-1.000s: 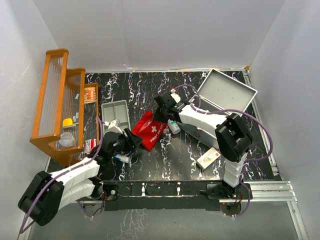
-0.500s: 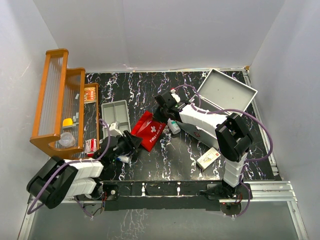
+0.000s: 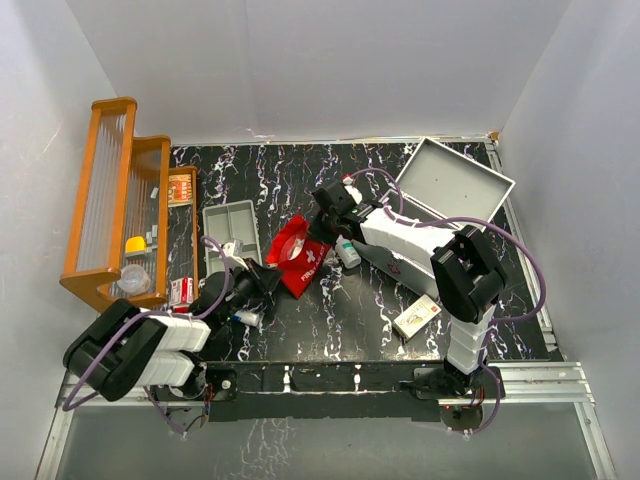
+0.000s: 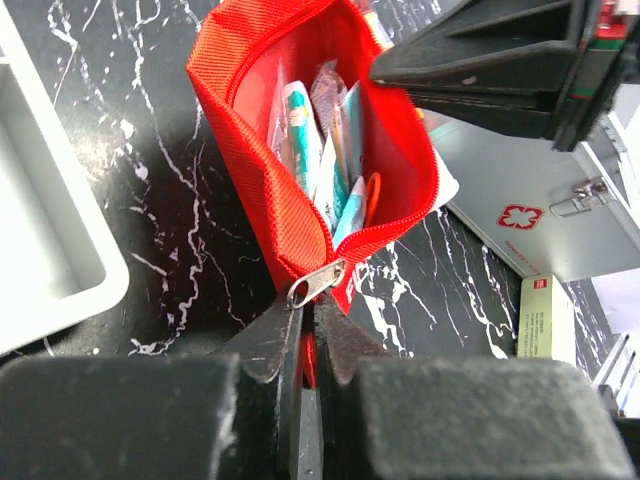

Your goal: Organize the medicine kit

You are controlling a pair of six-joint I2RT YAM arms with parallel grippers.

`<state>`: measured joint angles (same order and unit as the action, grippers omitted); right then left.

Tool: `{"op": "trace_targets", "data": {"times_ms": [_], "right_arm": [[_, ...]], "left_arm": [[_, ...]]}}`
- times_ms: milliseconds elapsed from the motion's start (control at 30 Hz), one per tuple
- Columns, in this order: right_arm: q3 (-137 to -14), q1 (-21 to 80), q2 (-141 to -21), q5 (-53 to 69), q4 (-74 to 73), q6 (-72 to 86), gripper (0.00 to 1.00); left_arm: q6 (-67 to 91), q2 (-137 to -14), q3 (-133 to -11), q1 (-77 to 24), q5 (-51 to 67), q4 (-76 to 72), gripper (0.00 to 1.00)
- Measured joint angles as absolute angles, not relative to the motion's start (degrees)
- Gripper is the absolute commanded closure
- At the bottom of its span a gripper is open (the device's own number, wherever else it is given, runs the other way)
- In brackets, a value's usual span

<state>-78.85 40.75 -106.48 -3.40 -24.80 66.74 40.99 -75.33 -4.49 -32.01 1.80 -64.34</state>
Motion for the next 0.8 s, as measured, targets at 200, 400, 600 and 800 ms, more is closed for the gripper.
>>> {"op": "trace_targets", "data": {"times_ms": [200,400,600,800], "right_arm": [[-78.85,40.49,-106.48,-2.59,-23.59,64.12,0.70],[-78.81,39.57,-105.51,0.16,-23.51,58.30,0.52],[-73.71,38.17,-97.12,5.78,-20.23,44.77,0.40],[-66.57,38.22,-86.32,12.97,-15.92,33.52,0.42]], "left_arm": [[37.74,-68.07,-4.05,-32.01,2.98,-60.66,1.00],[34.15,-55.79,-5.08,-32.01,5.65,-49.54,1.00],[31.22,-47.37,-8.69,-32.01,7.53,-37.67,1.00],[28.67,-45.17,-14.11,-32.01,9.45,-27.14,1.00]]}}
